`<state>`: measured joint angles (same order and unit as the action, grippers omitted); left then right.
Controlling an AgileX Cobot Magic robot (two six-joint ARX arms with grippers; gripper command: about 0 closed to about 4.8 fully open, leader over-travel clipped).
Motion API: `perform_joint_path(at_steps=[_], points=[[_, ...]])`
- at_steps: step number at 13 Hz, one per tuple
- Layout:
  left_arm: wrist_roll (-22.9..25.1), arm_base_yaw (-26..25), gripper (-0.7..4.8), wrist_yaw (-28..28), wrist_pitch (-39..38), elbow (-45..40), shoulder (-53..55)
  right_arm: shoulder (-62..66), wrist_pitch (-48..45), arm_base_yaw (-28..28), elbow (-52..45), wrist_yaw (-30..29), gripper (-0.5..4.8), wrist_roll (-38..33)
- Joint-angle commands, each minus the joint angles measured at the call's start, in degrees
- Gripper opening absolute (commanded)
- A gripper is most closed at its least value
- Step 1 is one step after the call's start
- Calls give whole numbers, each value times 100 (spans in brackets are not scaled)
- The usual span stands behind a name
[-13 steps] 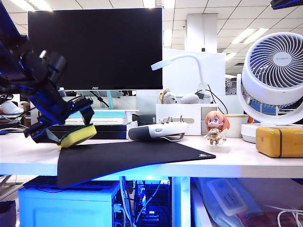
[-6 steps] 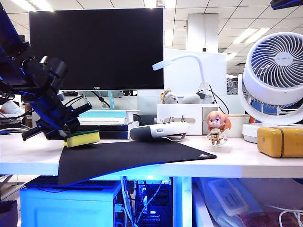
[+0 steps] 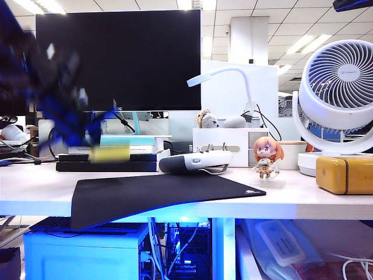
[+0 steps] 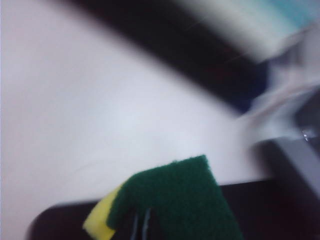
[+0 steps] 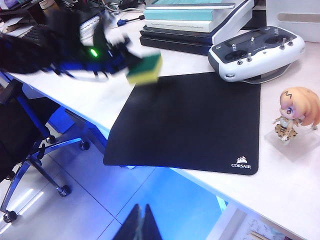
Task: Open the drawer, place the cleaning sponge inside, then close the drawer.
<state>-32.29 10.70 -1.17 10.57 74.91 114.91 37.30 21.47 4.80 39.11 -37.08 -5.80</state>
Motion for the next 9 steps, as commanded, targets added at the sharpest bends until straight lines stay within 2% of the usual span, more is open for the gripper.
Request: perform_joint_path(at_steps=[1,2,4,7,9], points=[[256,9,-6,-450,63,22,-404,-15,-76,7,37,7,-6,-17],[367,24,-6,-774,63,22,-514,-15,-83,7,37,7,-6,-17],[621,245,-6,-1818,-66,22,-822,-15,-195,7,39,186,-6,-17],[750,713,-6,-2682,-166,52,-949,-39,0,7,39,623,-6,2],[743,1147,-6,-3021,-212,52,-960,-103,389,7,114,800,-6,11]])
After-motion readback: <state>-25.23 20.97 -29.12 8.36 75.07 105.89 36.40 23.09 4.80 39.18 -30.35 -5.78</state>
